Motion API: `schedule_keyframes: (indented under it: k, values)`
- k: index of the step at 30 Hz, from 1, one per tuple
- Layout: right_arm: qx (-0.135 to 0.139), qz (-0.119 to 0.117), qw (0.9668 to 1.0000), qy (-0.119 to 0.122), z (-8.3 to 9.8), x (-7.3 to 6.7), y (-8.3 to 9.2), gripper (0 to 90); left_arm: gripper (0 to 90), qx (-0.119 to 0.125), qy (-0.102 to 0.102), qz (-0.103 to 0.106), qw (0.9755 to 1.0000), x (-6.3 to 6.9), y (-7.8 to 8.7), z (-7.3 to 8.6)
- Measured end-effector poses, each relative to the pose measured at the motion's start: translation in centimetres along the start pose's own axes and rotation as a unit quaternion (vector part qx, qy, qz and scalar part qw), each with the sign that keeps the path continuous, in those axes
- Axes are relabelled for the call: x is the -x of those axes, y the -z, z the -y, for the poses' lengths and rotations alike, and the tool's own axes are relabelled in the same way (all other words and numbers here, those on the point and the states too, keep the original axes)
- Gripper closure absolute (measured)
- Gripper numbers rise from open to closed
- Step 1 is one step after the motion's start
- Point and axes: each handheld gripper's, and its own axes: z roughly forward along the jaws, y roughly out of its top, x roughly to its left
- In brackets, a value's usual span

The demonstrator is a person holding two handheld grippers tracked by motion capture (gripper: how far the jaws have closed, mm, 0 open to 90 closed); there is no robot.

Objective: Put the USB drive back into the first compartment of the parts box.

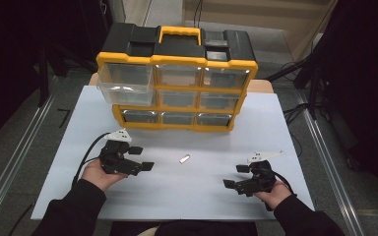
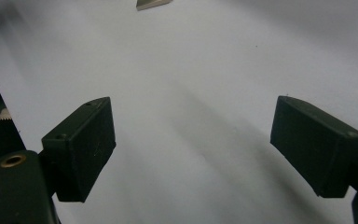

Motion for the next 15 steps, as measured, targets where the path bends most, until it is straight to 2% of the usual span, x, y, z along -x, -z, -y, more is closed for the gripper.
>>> schedule_keyframes:
  k: [3,15]
  values:
    - [0.0,0.001,1.0,0.001,0.0,0.0,0.0,12.1,22.1,-0.012,-0.005,0.0,0.9999,0.1,-0.8,-0.6]
    - [-0.002,0.0,1.0,0.003,0.0,-0.1,0.0,12.1,22.1,-0.023,-0.011,0.012,0.9996,0.0,-3.1,-2.7]
